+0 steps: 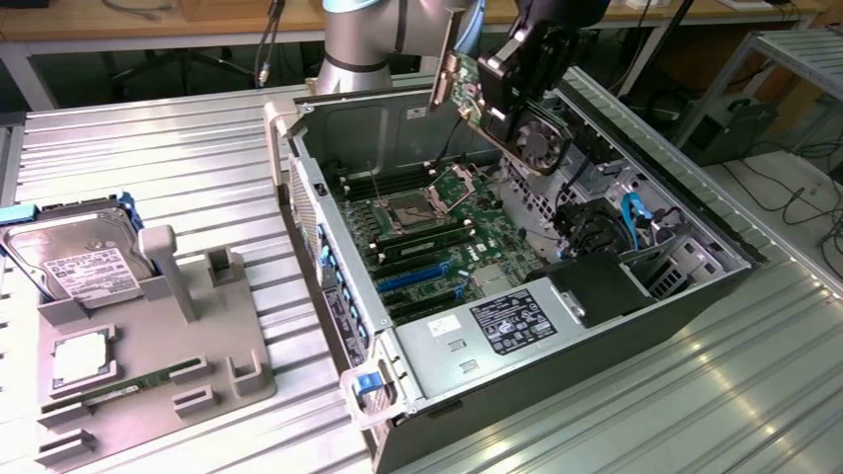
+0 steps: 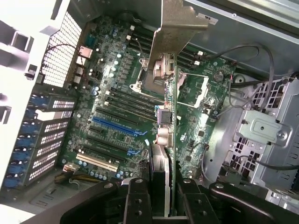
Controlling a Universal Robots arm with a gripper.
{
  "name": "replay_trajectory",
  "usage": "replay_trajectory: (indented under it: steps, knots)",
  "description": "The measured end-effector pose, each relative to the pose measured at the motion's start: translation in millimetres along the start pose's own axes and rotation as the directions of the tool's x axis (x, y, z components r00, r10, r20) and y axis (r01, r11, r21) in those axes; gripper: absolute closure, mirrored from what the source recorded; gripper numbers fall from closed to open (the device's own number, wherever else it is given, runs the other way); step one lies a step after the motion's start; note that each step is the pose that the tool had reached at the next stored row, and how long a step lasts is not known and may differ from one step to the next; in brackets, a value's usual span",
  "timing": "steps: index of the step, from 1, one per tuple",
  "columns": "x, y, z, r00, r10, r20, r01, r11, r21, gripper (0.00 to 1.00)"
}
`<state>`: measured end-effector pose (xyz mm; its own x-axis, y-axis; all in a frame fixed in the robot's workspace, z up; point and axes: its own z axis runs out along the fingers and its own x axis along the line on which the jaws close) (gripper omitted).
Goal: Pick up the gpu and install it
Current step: 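Insert the gpu into the slot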
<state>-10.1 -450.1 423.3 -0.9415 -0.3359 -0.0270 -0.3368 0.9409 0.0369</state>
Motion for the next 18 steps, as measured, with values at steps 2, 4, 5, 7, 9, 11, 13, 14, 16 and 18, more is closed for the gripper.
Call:
replay_trajectory:
  steps: [2, 4, 5, 7, 9, 11, 13, 14, 16, 18]
  knots:
    - [0.0, 0.0, 0.0, 0.9999, -0.012, -0.0004, 0.012, 0.9999, -0.0003, 0.72]
    - [0.0, 0.0, 0.0, 0.9997, -0.026, -0.0009, 0.026, 0.9997, -0.0007, 0.72]
    - [0.0, 0.0, 0.0, 0.9995, -0.03, -0.0011, 0.03, 0.9995, -0.0008, 0.72]
    - [0.0, 0.0, 0.0, 0.999, -0.044, -0.0015, 0.044, 0.999, -0.0013, 0.72]
    - [0.0, -0.1, 0.0, 0.9979, -0.065, -0.0023, 0.065, 0.9979, -0.0019, 0.72]
    - [0.0, -0.1, 0.0, 0.9971, -0.076, -0.0027, 0.076, 0.9971, -0.0022, 0.72]
    - [0.0, -0.1, 0.0, 0.9962, -0.088, -0.003, 0.088, 0.9962, -0.0026, 0.72]
    - [0.0, -0.1, 0.0, 0.9957, -0.093, -0.0033, 0.093, 0.9957, -0.0027, 0.72]
    - [0.1, -0.2, 0.0, 0.9946, -0.104, -0.0037, 0.104, 0.9946, -0.003, 0.72]
    - [0.1, -0.2, 0.0, 0.9934, -0.115, -0.004, 0.115, 0.9934, -0.0034, 0.72]
